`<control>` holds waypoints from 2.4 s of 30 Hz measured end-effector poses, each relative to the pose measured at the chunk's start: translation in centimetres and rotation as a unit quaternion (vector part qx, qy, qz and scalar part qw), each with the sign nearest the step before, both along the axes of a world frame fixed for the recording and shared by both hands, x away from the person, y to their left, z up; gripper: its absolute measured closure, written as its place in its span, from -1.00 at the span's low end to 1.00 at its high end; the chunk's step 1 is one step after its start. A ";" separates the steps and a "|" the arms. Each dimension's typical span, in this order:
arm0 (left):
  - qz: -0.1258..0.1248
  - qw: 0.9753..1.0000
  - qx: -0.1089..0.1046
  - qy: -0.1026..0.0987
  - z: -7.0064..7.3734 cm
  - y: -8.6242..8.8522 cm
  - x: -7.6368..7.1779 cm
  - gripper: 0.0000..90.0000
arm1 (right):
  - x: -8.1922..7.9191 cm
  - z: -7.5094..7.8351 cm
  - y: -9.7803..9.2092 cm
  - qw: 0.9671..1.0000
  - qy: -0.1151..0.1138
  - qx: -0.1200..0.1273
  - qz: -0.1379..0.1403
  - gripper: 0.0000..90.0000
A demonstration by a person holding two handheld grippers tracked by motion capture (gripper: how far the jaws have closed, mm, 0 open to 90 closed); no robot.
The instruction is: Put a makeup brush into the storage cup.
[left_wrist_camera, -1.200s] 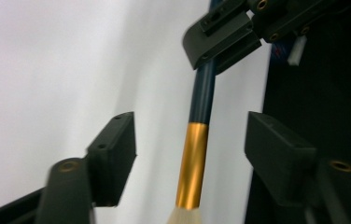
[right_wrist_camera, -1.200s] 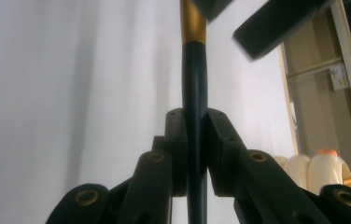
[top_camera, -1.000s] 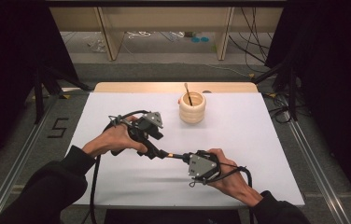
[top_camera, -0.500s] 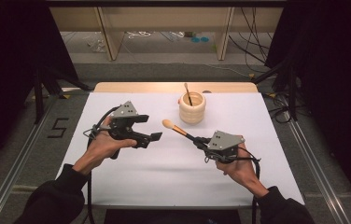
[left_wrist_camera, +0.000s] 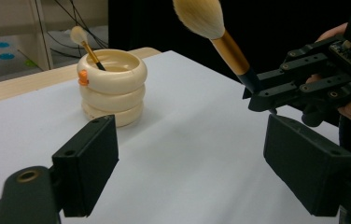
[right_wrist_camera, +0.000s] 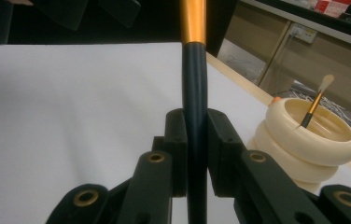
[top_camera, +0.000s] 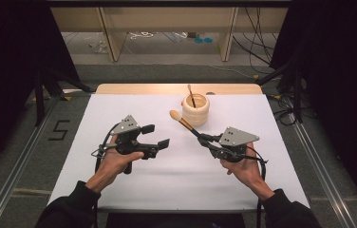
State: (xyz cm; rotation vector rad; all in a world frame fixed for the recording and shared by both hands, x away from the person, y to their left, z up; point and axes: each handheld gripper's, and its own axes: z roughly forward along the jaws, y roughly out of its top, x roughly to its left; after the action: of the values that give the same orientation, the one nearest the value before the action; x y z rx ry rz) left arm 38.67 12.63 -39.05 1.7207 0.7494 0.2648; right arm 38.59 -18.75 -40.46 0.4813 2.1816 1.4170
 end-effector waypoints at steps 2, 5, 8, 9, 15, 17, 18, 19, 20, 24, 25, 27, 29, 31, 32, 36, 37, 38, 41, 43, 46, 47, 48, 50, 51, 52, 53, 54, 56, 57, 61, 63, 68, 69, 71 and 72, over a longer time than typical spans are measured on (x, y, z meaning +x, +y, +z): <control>-0.002 1.000 -0.005 -0.002 -0.2 -0.3 -0.1 -0.60 | -0.1 0.0 0.1 1.000 0.000 0.005 0.002 0.78; -0.006 1.000 -0.010 -0.007 -0.3 -0.7 -0.2 -0.58 | -0.2 0.0 0.3 1.000 -0.003 0.010 0.005 0.78; -0.006 1.000 -0.016 -0.006 -0.5 -1.2 -0.3 -0.58 | -0.3 -0.1 0.5 1.000 -0.001 0.017 0.011 0.78; -0.010 1.000 -0.016 -0.009 -0.5 -1.2 -0.2 -0.58 | -0.3 -0.1 0.6 1.000 -0.001 0.020 0.012 0.78; -0.007 0.999 -0.039 -0.001 -0.7 -1.7 -0.1 -0.56 | -0.4 -0.1 0.9 1.000 0.000 0.025 0.013 0.78; -0.012 0.999 -0.048 -0.001 -0.6 -1.9 0.0 -0.54 | -0.5 -0.2 1.0 1.000 0.002 0.026 0.017 0.78; -0.012 0.999 -0.053 0.001 -0.6 -2.0 0.0 -0.54 | -0.5 -0.2 1.2 0.999 0.000 0.028 0.016 0.78; -0.018 0.999 -0.051 -0.005 -0.6 -2.1 0.1 -0.54 | -0.5 -0.3 1.3 0.999 0.001 0.031 0.018 0.78; -0.013 0.998 -0.055 0.001 -0.7 -2.3 0.0 -0.53 | -0.6 -0.3 1.3 0.999 0.003 0.032 0.019 0.78; -0.018 0.998 -0.066 0.000 -0.7 -2.7 0.0 -0.48 | -0.6 -0.3 1.6 0.999 0.004 0.037 0.028 0.78; -0.019 0.997 -0.069 -0.004 -0.6 -2.8 0.0 -0.47 | -0.7 -0.3 1.7 0.999 0.004 0.039 0.029 0.78; -0.018 0.997 -0.079 -0.002 -0.6 -3.0 0.0 -0.45 | -0.7 -0.4 1.8 0.999 0.002 0.041 0.024 0.78; -0.021 0.996 -0.082 -0.007 -0.6 -3.1 0.1 -0.44 | -0.7 -0.4 1.9 0.999 0.006 0.046 0.029 0.78; -0.021 0.996 -0.083 -0.005 -0.6 -3.2 0.1 -0.42 | -0.7 -0.4 2.1 0.998 0.005 0.053 0.031 0.78; -0.016 0.996 -0.088 0.002 -0.6 -3.3 0.1 -0.42 | -0.8 -0.4 2.2 0.998 0.007 0.056 0.030 0.78; -0.020 0.994 -0.104 -0.007 -0.5 -3.4 0.3 -0.39 | -0.8 -0.6 2.4 0.997 0.009 0.066 0.031 0.78; -0.019 0.994 -0.108 -0.007 -0.5 -3.4 0.3 -0.38 | -0.8 -0.6 2.5 0.997 0.009 0.067 0.029 0.78; -0.019 0.994 -0.109 -0.008 -0.4 -3.4 0.4 -0.37 | -0.8 -0.7 2.6 0.997 0.011 0.071 0.029 0.78; -0.015 0.993 -0.114 -0.008 -0.3 -3.4 0.4 -0.34 | -0.8 -0.7 2.8 0.996 0.013 0.083 0.029 0.78; -0.014 0.993 -0.117 -0.007 -0.2 -3.4 0.5 -0.33 | -0.8 -0.8 3.0 0.995 0.020 0.095 0.027 0.78; -0.010 0.993 -0.121 -0.009 -0.1 -3.5 0.5 -0.30 | -0.7 -0.9 3.1 0.993 0.023 0.110 0.028 0.78; -0.009 0.993 -0.120 -0.009 0.0 -3.4 0.5 -0.30 | -0.8 -0.9 3.2 0.993 0.030 0.112 0.025 0.78; -0.008 0.993 -0.121 -0.008 0.1 -3.5 0.5 -0.29 | -0.7 -1.0 3.3 0.992 0.032 0.117 0.027 0.78; -0.008 0.993 -0.121 -0.010 0.2 -3.5 0.6 -0.28 | -0.6 -1.1 3.5 0.991 0.032 0.125 0.026 0.78; -0.007 0.992 -0.122 -0.009 0.3 -3.5 0.6 -0.27 | -0.7 -1.1 3.6 0.991 0.039 0.126 0.024 0.78; -0.006 0.992 -0.124 -0.009 0.3 -3.5 0.7 -0.26 | -0.6 -1.2 3.6 0.991 0.035 0.125 0.021 0.78; -0.005 0.992 -0.126 -0.009 0.4 -3.6 0.7 -0.24 | -0.6 -1.3 3.7 0.991 0.041 0.127 0.023 0.78; -0.005 0.992 -0.128 -0.006 0.4 -3.5 0.8 -0.24 | -0.6 -1.3 3.7 0.990 0.043 0.129 0.022 0.78; -0.001 0.990 -0.139 0.000 0.4 -3.6 0.8 -0.22 | -0.7 -1.4 3.9 0.989 0.048 0.136 0.016 0.78; -0.001 0.990 -0.141 0.000 0.4 -3.7 0.9 -0.22 | -0.6 -1.4 4.0 0.989 0.044 0.141 0.015 0.78; 0.003 0.991 -0.137 -0.003 0.5 -3.7 1.0 -0.17 | -0.6 -1.4 4.1 0.988 0.042 0.148 0.010 0.78; 0.003 0.990 -0.139 -0.002 0.5 -3.7 1.0 -0.13 | -0.5 -1.5 4.1 0.987 0.040 0.154 0.009 0.78; 0.009 0.989 -0.145 -0.001 0.5 -3.6 1.1 -0.04 | -0.4 -1.6 4.3 0.985 0.047 0.163 0.006 0.78; 0.011 0.989 -0.146 0.000 0.6 -3.6 1.1 -0.03 | -0.4 -1.6 4.3 0.985 0.052 0.165 0.004 0.78; 0.011 0.989 -0.149 0.000 0.6 -3.5 1.2 -0.01 | -0.4 -1.7 4.4 0.984 0.059 0.169 0.004 0.78; 0.011 0.988 -0.152 0.002 0.6 -3.6 1.2 0.01 | -0.5 -1.7 4.5 0.983 0.059 0.172 0.001 0.78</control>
State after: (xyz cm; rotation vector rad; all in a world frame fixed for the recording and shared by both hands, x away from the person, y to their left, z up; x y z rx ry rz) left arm 39.91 9.08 -38.48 1.4243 0.7701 0.1530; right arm 38.14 -14.28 -42.12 0.7006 2.0271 1.8197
